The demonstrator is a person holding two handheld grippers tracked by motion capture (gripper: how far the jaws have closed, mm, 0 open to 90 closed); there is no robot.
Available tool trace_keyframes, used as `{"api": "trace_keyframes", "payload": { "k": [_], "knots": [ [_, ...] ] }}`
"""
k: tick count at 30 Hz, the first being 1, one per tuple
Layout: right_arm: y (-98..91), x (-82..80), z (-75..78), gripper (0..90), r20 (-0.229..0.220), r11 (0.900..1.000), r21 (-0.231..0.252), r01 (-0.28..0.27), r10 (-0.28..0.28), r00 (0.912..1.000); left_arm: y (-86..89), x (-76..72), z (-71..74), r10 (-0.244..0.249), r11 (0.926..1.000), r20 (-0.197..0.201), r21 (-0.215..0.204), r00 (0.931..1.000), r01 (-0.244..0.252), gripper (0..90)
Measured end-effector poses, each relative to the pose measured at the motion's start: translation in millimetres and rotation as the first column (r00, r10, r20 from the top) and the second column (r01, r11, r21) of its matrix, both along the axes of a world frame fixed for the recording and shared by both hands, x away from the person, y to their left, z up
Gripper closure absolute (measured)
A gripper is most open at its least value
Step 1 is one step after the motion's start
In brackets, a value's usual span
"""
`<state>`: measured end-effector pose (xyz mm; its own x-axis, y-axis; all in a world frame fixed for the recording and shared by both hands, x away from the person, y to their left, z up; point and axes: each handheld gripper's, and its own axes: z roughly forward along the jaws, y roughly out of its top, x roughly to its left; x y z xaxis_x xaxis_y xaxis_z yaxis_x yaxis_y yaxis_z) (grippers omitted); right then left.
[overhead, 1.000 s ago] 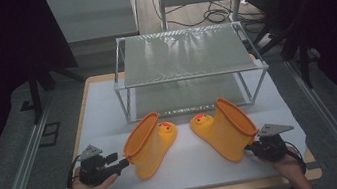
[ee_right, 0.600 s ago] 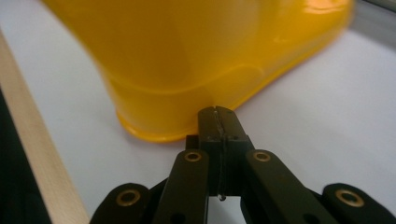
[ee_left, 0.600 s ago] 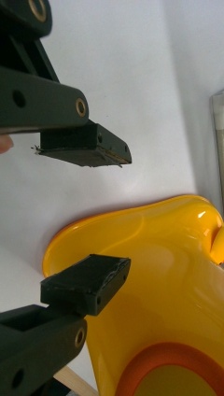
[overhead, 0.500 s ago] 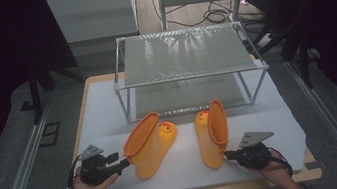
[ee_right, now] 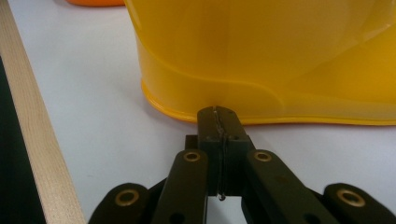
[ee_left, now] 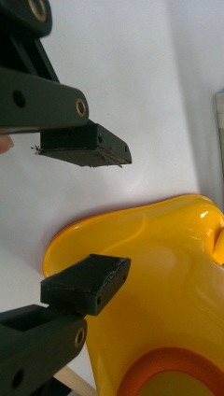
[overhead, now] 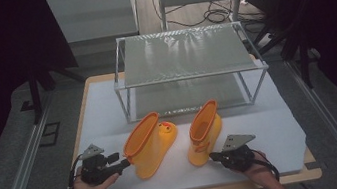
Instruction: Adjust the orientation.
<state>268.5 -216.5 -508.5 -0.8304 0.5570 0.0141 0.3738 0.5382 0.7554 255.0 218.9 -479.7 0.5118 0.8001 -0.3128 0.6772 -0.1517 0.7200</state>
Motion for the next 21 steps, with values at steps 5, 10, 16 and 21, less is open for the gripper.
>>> {"api": "trace_keyframes", "payload": {
  "k": [5, 10, 16, 21],
  "knots": [
    [-19.5, -1.5, 5.0, 80.1, 0.013, 0.9974, 0.051, 0.051, -0.052, 0.9986, 1.0, -0.4, 0.8, 0.0, 1.0, 0.001, -0.003, 1.0, 0.0, 44.4],
    [-48.7, 0.1, 4.7, 70.8, 0.01, 0.9855, 0.09, 0.144, -0.145, 0.9894, 1.7, -0.9, 1.7, 0.0, 1.0, -0.001, -0.005, 1.0, 0.0, 44.4],
    [-91.3, 5.5, 2.8, 61.3, -0.028, 0.9527, 0.125, 0.277, -0.276, 0.9609, 1.6, -1.0, 2.2, -0.002, 1.0, 0.0, -0.007, 1.0, 0.002, 44.4],
    [-113.5, 8.5, 1.4, 54.8, -0.046, 0.9204, 0.139, 0.366, -0.363, 0.9307, 1.9, -0.7, 1.8, -0.002, 1.0, -0.002, -0.006, 1.0, 0.002, 44.4]
  ]
}}
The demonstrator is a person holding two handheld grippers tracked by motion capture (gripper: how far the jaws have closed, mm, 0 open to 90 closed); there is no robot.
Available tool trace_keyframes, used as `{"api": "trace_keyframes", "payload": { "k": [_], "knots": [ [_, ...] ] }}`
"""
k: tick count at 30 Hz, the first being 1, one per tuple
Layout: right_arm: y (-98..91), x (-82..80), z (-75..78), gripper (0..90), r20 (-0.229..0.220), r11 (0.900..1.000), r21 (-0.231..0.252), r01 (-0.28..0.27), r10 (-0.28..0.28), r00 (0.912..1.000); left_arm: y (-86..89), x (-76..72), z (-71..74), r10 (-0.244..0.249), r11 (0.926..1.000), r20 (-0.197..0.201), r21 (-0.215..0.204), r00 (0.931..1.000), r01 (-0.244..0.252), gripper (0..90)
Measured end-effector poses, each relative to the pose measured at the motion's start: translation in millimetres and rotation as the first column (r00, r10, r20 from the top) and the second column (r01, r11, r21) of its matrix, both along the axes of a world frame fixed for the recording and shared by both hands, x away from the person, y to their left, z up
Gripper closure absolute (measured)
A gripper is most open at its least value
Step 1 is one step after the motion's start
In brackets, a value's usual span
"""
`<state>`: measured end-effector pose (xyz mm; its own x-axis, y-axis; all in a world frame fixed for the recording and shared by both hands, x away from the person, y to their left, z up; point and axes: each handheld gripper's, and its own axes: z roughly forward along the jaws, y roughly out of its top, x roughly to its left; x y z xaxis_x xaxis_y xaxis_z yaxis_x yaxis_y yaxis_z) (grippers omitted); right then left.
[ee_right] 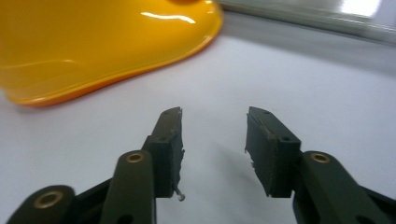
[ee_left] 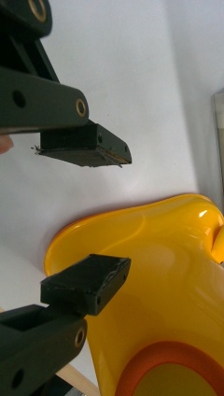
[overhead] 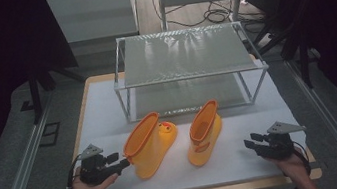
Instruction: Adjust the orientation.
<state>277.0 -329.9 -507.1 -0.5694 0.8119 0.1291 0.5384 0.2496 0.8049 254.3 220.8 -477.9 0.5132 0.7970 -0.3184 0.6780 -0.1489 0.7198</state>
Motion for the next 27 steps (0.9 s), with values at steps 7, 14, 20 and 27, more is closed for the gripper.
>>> {"api": "trace_keyframes", "payload": {
  "k": [7, 14, 20, 27],
  "knots": [
    [-10.4, 1.0, 0.2, 52.2, -0.003, 0.999, 0.021, 0.041, -0.04, 0.9992, -1.1, 0.3, -0.5, -0.003, 1.0, -0.001, 0.001, 1.0, 0.003, 44.4],
    [-9.8, 1.1, -0.6, 51.2, -0.002, 0.9989, 0.015, 0.043, -0.043, 0.9991, -2.1, 0.5, -1.3, -0.006, 1.0, -0.005, 0.005, 1.0, 0.006, 44.4],
    [-10.2, 1.3, -0.9, 50.9, -0.003, 0.9988, 0.015, 0.047, -0.047, 0.9989, -2.2, 0.7, -2.1, -0.005, 1.0, -0.005, 0.007, 1.0, 0.005, 44.4],
    [-12.2, 1.6, -0.4, 50.7, -0.002, 0.9983, 0.02, 0.055, -0.055, 0.9985, -0.5, -0.1, 0.4, -0.001, 1.0, -0.003, 0.006, 1.0, 0.001, 44.3]
  ]
}}
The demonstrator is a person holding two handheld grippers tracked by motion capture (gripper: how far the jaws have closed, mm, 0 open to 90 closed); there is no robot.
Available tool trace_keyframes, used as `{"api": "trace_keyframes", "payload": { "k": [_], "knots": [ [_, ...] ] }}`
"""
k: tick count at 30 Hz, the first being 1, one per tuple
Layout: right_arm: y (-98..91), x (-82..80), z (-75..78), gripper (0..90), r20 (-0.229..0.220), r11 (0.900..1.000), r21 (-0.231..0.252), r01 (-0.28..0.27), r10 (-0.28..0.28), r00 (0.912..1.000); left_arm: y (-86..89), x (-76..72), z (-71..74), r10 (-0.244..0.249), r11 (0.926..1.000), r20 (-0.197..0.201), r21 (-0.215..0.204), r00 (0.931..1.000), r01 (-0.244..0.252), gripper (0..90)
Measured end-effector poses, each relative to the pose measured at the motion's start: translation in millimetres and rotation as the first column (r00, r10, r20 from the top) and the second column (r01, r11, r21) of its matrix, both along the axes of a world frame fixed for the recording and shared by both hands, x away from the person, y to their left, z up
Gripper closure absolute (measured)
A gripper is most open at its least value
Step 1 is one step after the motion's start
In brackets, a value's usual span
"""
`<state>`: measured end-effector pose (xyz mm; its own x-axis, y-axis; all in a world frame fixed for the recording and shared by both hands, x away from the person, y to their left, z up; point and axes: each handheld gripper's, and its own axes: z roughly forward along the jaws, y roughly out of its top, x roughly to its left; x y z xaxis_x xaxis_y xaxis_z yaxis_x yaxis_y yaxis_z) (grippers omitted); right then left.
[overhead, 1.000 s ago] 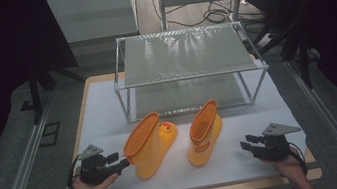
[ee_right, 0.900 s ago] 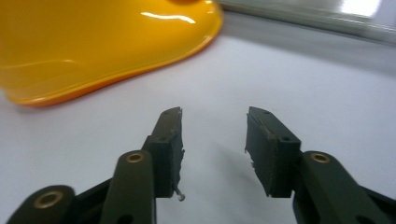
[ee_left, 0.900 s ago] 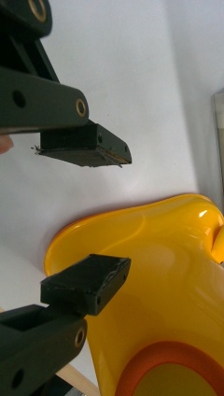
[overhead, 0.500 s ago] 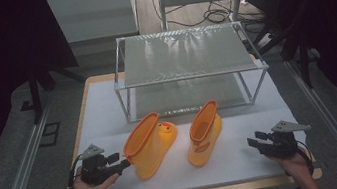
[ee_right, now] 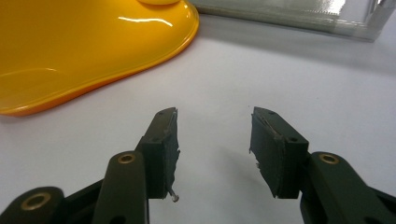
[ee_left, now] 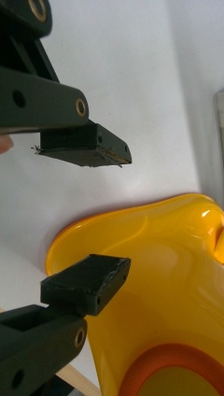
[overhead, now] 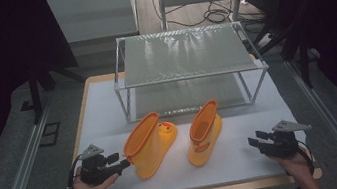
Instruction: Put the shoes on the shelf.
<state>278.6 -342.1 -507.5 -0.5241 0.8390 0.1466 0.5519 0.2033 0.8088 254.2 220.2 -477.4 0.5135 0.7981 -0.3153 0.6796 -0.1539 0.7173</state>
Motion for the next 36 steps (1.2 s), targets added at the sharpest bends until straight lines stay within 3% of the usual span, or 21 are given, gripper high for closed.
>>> {"api": "trace_keyframes", "payload": {
  "k": [9, 15, 18, 24, 33, 36],
  "knots": [
    [-4.9, 0.4, 0.5, 50.3, -0.002, 0.9999, 0.006, 0.013, -0.013, 0.9999, 3.5, 3.2, 14.8, -0.054, 0.9985, -0.031, 0.006, 0.9981, 0.054, 45.2],
    [-6.0, 0.5, 0.9, 50.3, 0.0, 0.9997, 0.011, 0.02, -0.02, 0.9998, 8.2, 8.2, 35.5, -0.107, 0.9942, -0.052, 0.004, 0.9929, 0.108, 45.1],
    [-6.0, 0.5, 0.3, 50.4, -0.003, 0.9998, 0.007, 0.018, -0.018, 0.9998, 11.0, 11.5, 45.8, -0.141, 0.99, -0.067, -0.01, 0.9877, 0.141, 45.1],
    [-6.6, 0.5, 0.5, 50.3, -0.005, 0.9998, 0.007, 0.02, -0.02, 0.9998, 18.7, 16.9, 70.1, -0.218, 0.976, -0.11, -0.029, 0.9698, 0.216, 45.6],
    [-6.6, 1.1, -0.7, 50.1, -0.013, 0.9997, 0.006, 0.023, -0.023, 0.9997, 15.2, 23.1, 124.5, -0.274, 0.9619, -0.093, -0.024, 0.9574, 0.272, 46.2],
    [-6.4, 1.3, -1.6, 50.0, -0.016, 0.9997, 0.005, 0.023, -0.023, 0.9996, 9.4, 25.4, 135.5, -0.293, 0.9562, -0.093, -0.033, 0.9517, 0.291, 46.7]
  ]
}}
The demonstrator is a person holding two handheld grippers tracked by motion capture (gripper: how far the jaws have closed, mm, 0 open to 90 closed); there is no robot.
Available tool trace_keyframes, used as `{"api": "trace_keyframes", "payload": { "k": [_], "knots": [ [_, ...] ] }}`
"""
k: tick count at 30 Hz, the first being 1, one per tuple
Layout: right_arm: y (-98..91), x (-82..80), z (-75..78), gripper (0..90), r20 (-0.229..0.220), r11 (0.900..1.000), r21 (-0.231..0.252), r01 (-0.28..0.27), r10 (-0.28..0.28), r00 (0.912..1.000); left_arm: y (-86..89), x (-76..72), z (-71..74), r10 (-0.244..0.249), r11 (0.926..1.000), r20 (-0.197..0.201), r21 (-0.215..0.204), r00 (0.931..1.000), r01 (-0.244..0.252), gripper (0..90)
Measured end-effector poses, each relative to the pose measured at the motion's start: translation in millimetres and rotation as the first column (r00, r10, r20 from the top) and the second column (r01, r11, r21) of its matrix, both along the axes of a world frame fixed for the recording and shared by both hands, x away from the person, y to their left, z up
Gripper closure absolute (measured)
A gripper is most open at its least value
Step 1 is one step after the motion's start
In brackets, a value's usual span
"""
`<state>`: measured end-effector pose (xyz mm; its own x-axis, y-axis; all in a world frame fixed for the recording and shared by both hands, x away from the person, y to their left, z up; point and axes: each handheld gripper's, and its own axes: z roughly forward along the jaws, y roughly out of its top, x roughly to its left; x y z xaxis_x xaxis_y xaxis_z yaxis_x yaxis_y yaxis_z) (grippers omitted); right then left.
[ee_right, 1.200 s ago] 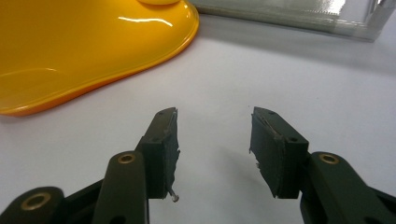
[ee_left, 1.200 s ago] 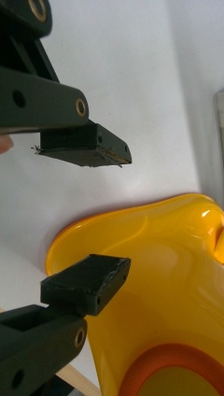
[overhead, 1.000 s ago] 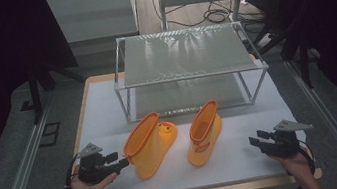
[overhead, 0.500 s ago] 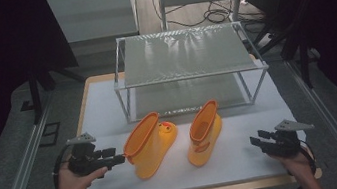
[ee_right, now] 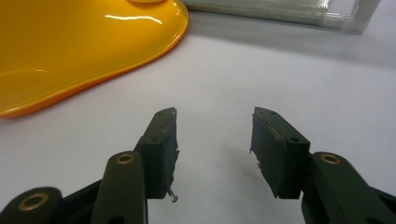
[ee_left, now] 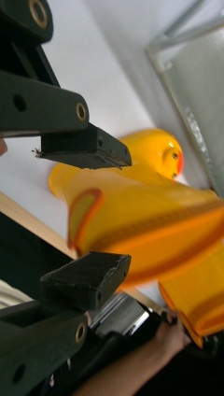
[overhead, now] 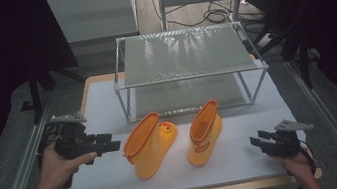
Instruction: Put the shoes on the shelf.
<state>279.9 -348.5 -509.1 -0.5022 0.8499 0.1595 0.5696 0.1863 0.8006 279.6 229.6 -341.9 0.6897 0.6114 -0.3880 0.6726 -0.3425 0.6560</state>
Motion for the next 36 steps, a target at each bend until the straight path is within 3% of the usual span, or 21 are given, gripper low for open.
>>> {"api": "trace_keyframes", "payload": {
  "k": [6, 19, 36],
  "knots": [
    [0.4, 0.4, -1.1, 49.6, -0.004, 1.0, -0.003, 0.0, 0.0, 1.0, -14.1, 7.7, 19.0, -0.031, 0.9995, -0.009, -0.007, 0.9995, 0.031, 46.7],
    [1.3, 1.3, -3.6, 49.4, -0.011, 0.9999, -0.01, 0.001, -0.001, 0.9999, -38.9, 21.8, 44.1, -0.077, 0.997, -0.009, 0.004, 0.997, 0.078, 47.7],
    [1.2, 1.3, -4.3, 49.3, -0.015, 1.0, -0.008, 0.005, -0.005, 0.9999, -72.0, 36.3, 59.4, -0.134, 0.9907, -0.024, 0.021, 0.9907, 0.134, 47.7]
  ]
}}
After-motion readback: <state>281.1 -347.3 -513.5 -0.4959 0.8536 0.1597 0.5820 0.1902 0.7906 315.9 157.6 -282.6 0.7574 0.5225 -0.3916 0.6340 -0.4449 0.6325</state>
